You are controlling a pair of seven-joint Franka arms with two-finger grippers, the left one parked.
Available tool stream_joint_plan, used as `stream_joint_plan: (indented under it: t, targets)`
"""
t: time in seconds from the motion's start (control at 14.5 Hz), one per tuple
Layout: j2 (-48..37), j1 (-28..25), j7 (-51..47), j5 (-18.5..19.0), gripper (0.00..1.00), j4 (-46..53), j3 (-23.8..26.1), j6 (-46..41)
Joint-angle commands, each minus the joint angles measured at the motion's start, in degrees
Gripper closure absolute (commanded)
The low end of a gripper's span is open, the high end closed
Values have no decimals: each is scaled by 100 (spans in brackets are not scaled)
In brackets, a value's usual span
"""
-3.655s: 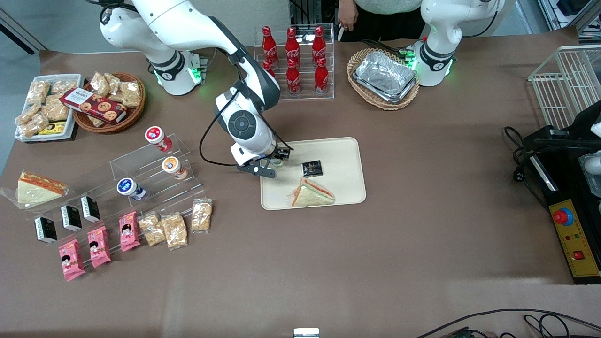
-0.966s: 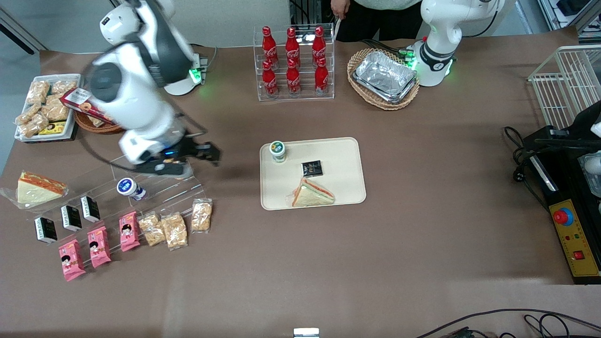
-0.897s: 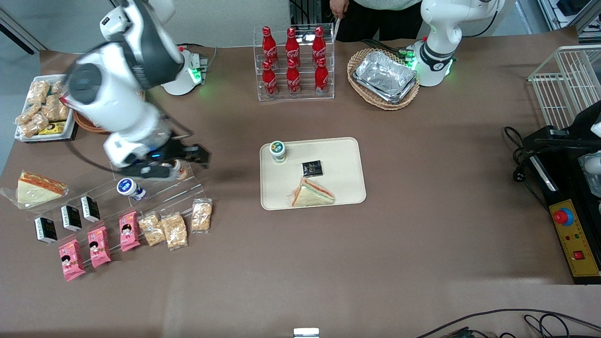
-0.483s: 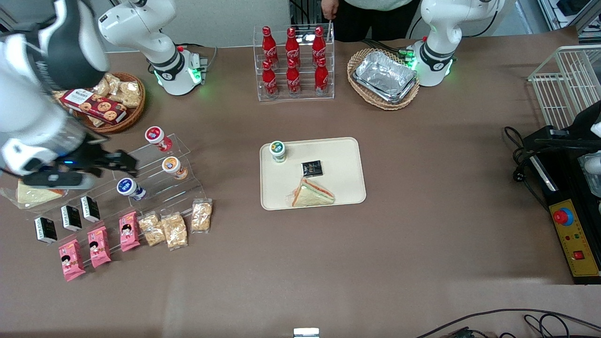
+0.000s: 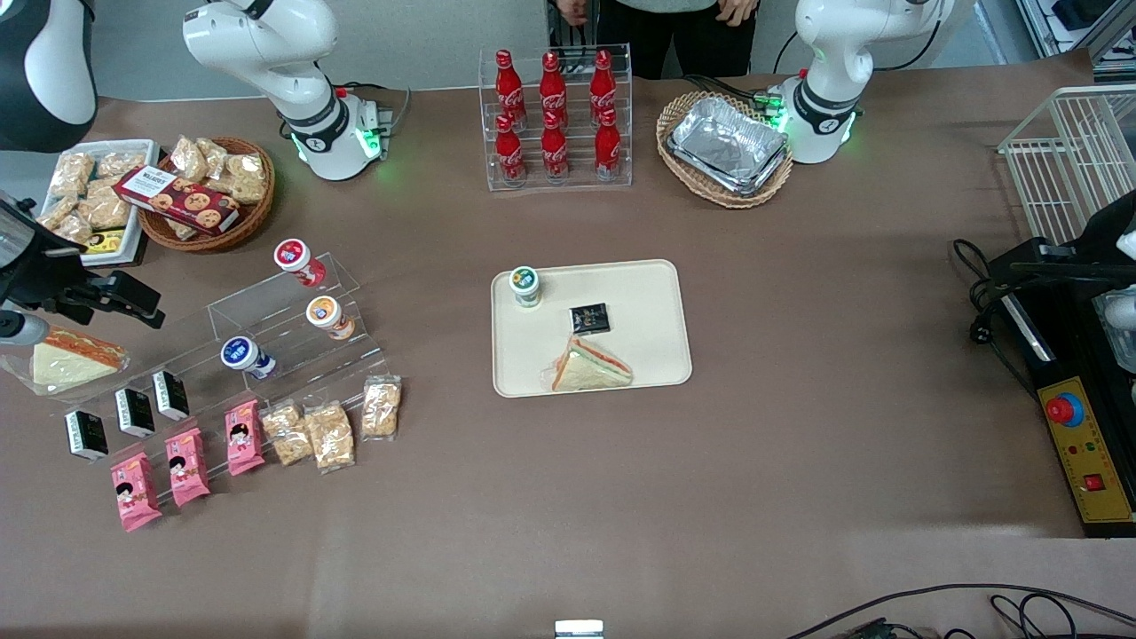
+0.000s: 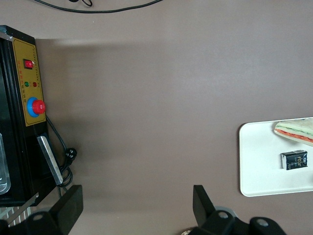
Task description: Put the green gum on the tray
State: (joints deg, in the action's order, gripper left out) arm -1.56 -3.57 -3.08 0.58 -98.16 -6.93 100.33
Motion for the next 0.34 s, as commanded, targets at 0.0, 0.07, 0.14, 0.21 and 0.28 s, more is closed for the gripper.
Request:
stream_joint_plan:
  t: [0.0, 0.07, 0.14, 0.21, 0.28]
  targets:
    - [121, 470, 53, 100, 0, 192, 315, -260]
    - [173, 575, 53, 82, 0, 218, 324, -269]
    - [183, 629, 53, 74, 0, 219, 332, -269]
    - [183, 638, 61, 73, 0, 210, 332, -269]
    - [174, 655, 62, 73, 0, 210, 332, -269]
